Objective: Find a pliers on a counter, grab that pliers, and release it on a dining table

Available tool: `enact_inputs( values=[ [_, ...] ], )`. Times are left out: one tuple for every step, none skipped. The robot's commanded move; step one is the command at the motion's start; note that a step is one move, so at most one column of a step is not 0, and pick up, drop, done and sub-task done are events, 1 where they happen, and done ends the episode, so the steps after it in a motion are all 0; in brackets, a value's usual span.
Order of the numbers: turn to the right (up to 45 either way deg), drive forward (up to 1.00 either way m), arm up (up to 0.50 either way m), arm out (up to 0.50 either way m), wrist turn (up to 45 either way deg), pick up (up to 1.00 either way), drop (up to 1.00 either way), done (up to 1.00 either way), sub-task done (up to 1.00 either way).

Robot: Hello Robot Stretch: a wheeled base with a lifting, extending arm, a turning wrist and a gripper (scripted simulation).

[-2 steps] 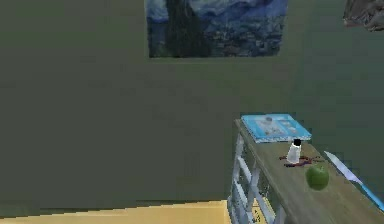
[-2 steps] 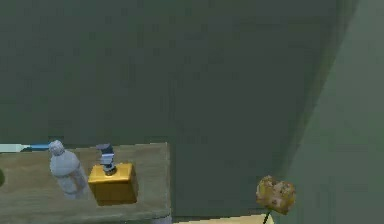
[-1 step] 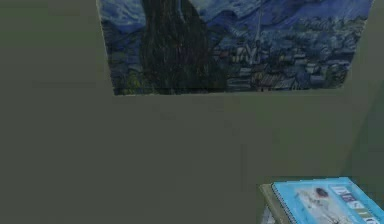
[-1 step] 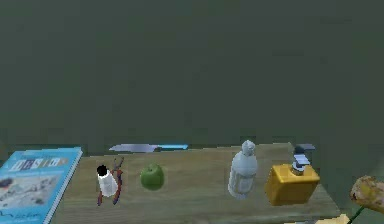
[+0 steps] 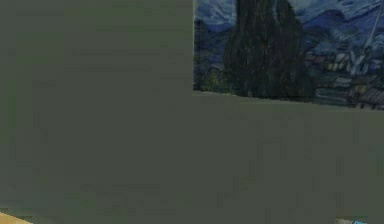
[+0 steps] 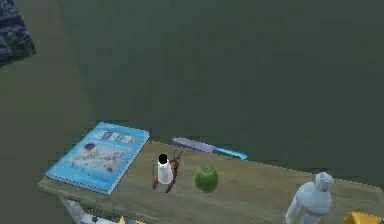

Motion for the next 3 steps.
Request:
enact_inputs(
  values=[
    [0.0, 0.00, 0.50, 0.00, 0.0, 0.00, 0.00, 0.00, 0.00],
    [0.0, 0.00, 0.38, 0.00, 0.0, 0.00, 0.00, 0.00, 0.00],
    [0.0, 0.00, 0.00, 0.12, 0.0, 0.00, 0.00, 0.00, 0.00]
  ],
)
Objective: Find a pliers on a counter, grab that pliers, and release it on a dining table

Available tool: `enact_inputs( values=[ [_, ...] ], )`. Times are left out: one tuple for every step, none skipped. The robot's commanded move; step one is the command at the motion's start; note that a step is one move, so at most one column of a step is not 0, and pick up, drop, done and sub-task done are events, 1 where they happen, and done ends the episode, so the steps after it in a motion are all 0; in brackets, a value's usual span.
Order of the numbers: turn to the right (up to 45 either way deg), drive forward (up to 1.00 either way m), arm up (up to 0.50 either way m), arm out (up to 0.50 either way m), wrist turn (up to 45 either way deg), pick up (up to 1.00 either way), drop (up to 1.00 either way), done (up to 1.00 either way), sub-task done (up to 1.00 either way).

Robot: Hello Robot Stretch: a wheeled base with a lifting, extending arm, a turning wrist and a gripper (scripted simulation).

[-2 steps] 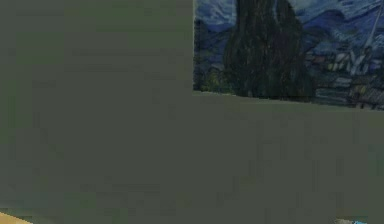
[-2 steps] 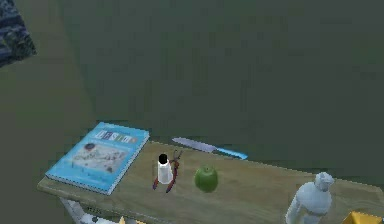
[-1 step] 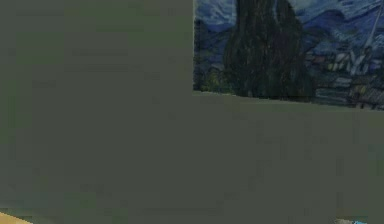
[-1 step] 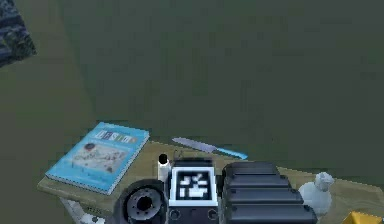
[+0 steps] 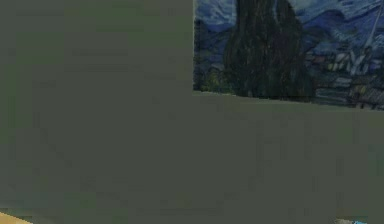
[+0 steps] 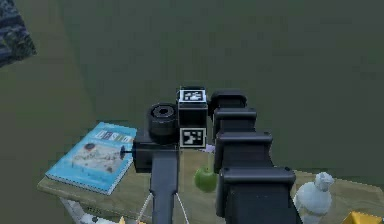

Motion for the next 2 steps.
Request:
enact_inputs(
  values=[
    [0.0, 0.00, 0.00, 0.00, 45.0, 0.00, 0.00, 0.00, 0.00],
    [0.0, 0.00, 0.00, 0.00, 45.0, 0.00, 0.00, 0.00, 0.00]
  ],
)
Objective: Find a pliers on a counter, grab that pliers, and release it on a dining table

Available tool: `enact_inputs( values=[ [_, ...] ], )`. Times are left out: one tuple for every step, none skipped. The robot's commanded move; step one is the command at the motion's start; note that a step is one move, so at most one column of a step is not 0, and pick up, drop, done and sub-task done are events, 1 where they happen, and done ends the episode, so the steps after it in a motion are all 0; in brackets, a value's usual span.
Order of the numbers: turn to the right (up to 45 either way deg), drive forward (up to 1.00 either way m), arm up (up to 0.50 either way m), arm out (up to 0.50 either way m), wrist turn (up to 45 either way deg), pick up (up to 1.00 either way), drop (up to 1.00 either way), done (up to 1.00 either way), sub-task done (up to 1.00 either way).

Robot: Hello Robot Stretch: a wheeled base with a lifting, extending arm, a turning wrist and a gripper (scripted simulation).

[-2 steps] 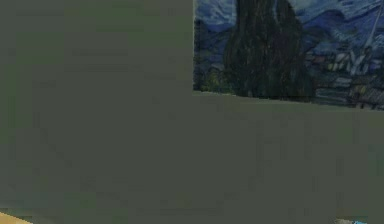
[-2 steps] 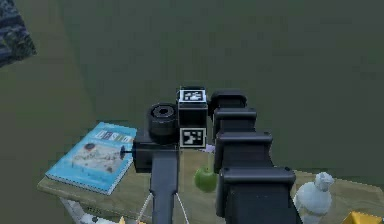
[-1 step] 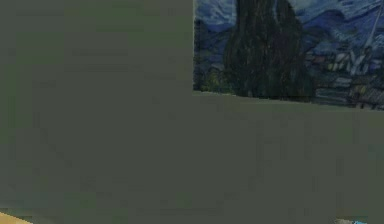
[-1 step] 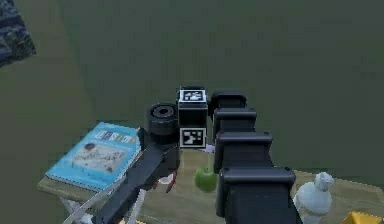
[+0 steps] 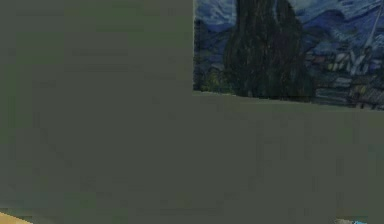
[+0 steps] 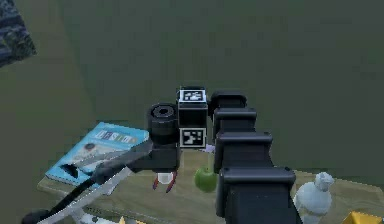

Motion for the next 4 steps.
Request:
enact_inputs(
  values=[
    [0.0, 0.00, 0.00, 0.00, 45.0, 0.00, 0.00, 0.00, 0.00],
    [0.0, 0.00, 0.00, 0.00, 30.0, 0.00, 0.00, 0.00, 0.00],
    [0.0, 0.00, -0.26, 0.00, 0.0, 0.00, 0.00, 0.00, 0.00],
    [0.0, 0.00, 0.00, 0.00, 0.0, 1.00, 0.00, 0.00, 0.00]
  ],
)
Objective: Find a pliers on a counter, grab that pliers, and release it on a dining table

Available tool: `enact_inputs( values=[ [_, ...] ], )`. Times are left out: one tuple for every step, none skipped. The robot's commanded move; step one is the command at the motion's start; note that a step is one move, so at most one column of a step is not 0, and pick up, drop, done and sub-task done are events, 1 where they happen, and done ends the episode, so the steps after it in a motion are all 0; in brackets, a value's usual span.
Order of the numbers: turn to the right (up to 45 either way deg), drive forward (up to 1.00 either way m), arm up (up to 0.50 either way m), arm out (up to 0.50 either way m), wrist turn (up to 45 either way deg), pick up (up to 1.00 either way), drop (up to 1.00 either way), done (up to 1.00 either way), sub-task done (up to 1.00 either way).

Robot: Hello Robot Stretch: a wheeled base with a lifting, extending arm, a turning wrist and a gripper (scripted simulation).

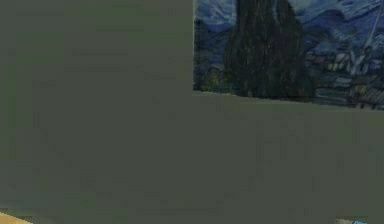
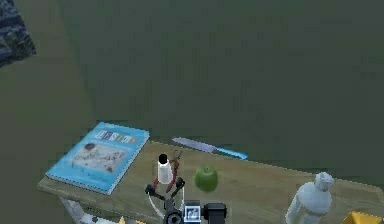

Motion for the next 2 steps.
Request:
enact_inputs(
  values=[
    [0.0, 0.00, 0.10, 0.00, 0.0, 0.00, 0.00, 0.00, 0.00],
    [0.0, 0.00, 0.16, 0.00, 0.0, 0.00, 0.00, 0.00, 0.00]
  ],
)
